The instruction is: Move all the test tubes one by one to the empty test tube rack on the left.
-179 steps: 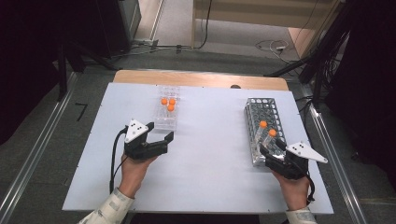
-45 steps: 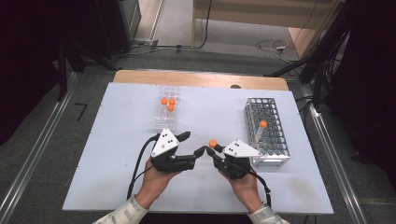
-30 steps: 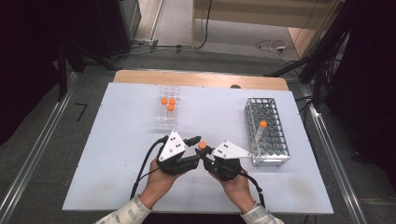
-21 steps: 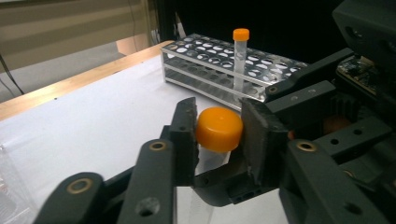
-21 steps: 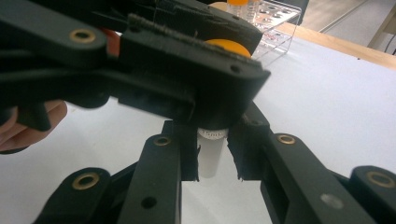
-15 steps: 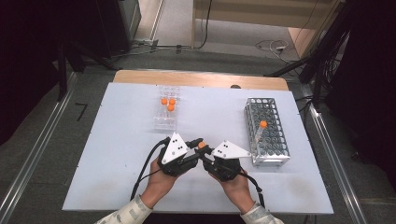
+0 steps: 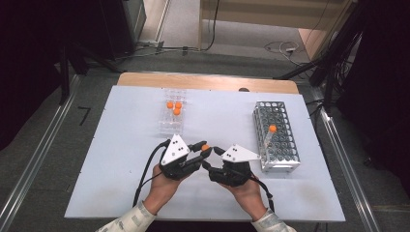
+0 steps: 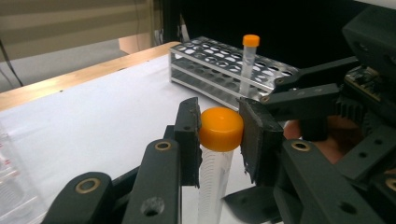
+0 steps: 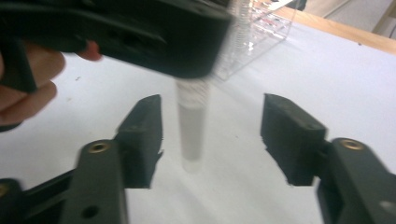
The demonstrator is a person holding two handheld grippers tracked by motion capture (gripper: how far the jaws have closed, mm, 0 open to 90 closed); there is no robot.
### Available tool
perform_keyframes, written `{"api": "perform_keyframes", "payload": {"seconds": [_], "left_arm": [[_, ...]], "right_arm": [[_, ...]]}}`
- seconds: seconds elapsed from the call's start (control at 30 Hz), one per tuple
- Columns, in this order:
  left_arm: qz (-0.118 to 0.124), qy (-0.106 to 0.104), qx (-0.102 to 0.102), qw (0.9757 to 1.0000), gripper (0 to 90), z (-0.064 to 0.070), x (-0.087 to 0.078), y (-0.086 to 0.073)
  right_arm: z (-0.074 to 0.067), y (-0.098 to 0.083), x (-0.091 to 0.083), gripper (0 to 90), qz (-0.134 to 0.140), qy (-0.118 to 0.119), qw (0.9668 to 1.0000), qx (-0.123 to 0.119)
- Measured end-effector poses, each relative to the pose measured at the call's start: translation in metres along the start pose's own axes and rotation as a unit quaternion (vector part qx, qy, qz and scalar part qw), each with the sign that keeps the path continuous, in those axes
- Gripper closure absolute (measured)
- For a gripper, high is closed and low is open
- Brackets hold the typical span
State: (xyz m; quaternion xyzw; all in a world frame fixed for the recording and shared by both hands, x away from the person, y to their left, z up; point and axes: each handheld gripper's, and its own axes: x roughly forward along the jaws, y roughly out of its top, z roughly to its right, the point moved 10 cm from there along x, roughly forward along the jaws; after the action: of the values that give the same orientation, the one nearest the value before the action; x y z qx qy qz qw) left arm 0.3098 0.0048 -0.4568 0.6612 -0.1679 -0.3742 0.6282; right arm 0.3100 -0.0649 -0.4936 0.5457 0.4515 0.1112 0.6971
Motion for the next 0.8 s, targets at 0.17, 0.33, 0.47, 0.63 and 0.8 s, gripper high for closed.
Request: {"api": "perform_keyframes", "payload": {"seconds": [0.17,0.33,0.47,0.63,0.8], "left_arm": [[0.006,0.012,-0.020,0.9997,69.6,-0.015,-0.006,0.003],[0.018,0.029,-0.041,0.9986,69.6,-0.034,-0.014,0.010],[0.020,0.046,-0.045,0.9977,69.6,-0.048,-0.019,0.017],[0.020,0.069,-0.050,0.9962,69.6,-0.067,-0.021,0.026],[0.026,0.087,-0.057,0.9942,69.6,-0.085,-0.024,0.036]], "right_arm": [[0.014,-0.002,-0.010,28.9,0.000,-0.009,0.9999,0.014],[0.027,-0.006,-0.022,28.3,0.003,-0.020,0.9996,0.020],[0.035,-0.007,-0.032,28.4,0.009,-0.026,0.9992,0.029],[0.044,-0.011,-0.044,28.5,0.014,-0.034,0.9987,0.034],[0.052,-0.015,-0.056,28.5,0.020,-0.043,0.9981,0.040]]}}
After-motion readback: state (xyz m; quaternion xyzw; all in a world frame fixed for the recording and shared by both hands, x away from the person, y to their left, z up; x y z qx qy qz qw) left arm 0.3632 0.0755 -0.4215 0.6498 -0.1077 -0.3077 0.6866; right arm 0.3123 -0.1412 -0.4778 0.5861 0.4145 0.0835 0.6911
